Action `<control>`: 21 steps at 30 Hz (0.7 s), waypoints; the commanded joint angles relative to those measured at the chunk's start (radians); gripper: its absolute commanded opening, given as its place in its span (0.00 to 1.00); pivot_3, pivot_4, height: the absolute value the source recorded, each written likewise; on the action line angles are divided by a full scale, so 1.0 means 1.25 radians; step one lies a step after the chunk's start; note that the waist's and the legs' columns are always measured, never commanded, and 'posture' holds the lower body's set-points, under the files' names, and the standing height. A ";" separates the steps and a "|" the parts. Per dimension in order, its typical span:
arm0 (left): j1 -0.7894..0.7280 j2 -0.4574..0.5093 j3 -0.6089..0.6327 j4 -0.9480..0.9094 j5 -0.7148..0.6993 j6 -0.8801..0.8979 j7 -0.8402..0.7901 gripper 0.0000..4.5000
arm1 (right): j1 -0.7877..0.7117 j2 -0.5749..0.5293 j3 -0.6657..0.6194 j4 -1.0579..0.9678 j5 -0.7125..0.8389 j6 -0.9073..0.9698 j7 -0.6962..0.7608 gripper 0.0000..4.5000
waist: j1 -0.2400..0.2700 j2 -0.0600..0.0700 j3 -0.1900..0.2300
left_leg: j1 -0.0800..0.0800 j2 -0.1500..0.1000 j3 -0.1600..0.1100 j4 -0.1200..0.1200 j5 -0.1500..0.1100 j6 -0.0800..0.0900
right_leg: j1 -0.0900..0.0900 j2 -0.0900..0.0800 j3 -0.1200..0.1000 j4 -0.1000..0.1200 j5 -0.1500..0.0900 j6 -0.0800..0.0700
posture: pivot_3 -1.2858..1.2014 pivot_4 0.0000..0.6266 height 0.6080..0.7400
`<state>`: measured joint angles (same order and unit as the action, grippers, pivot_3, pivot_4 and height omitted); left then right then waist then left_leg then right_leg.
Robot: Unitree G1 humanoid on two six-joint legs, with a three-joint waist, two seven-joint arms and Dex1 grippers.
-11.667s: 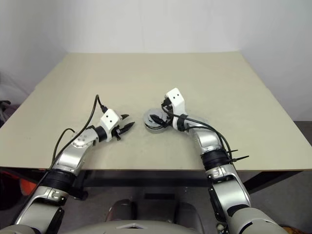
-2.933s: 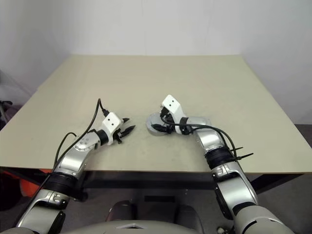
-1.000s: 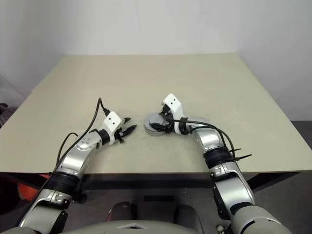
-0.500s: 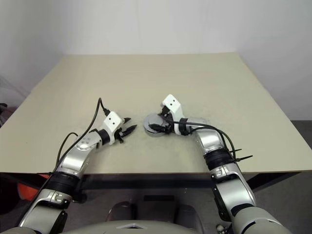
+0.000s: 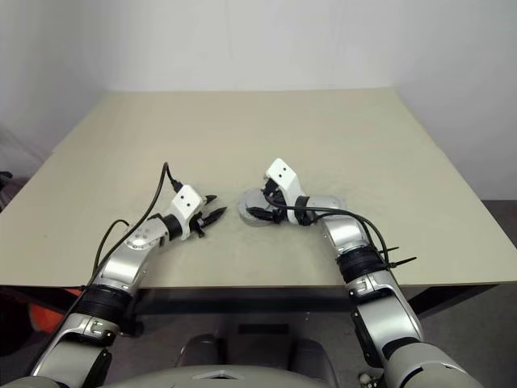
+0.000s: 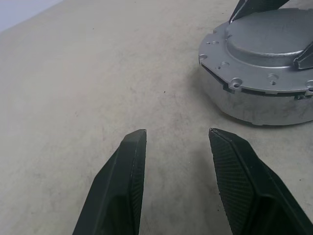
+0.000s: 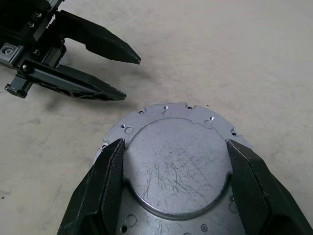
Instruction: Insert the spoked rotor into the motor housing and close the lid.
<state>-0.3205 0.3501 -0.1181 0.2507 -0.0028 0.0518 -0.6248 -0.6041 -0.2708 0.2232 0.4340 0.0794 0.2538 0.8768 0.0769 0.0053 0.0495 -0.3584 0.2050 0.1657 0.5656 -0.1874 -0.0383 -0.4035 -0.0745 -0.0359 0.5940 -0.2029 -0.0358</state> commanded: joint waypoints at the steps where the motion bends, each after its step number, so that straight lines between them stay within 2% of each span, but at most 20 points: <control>1: -0.010 0.007 0.005 -0.030 -0.002 -0.011 0.003 0.48 | -0.007 0.000 0.000 0.011 -0.010 -0.004 -0.010 0.69 | 0.000 0.000 0.000 | 0.000 0.000 0.000 0.000 0.000 0.000 | 0.000 0.000 0.000 0.001 0.000 0.000 | 0.52 0.00 1.00; 10: -0.004 0.008 0.005 -0.034 -0.001 -0.009 0.003 0.48 | -0.020 0.018 -0.021 0.007 0.015 0.030 -0.012 0.69 | 0.000 0.000 0.000 | 0.002 0.000 0.000 0.004 0.000 0.000 | 0.000 0.000 0.002 0.007 0.000 0.000 | 0.52 0.00 1.00; 21: -0.001 0.008 0.004 -0.035 0.001 -0.010 0.005 0.48 | -0.020 0.017 -0.012 0.029 -0.014 0.008 -0.029 0.69 | 0.000 0.000 0.000 | 0.002 0.000 0.000 0.005 0.000 0.000 | 0.000 0.000 0.002 0.007 0.000 0.000 | 0.52 0.00 1.00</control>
<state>-0.3128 0.3506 -0.1183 0.2506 0.0007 0.0518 -0.6242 -0.6154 -0.2485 0.2122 0.4601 0.0683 0.2646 0.8534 0.0766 0.0052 0.0496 -0.3557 0.2050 0.1658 0.5716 -0.1874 -0.0384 -0.4037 -0.0747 -0.0329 0.6035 -0.2034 -0.0358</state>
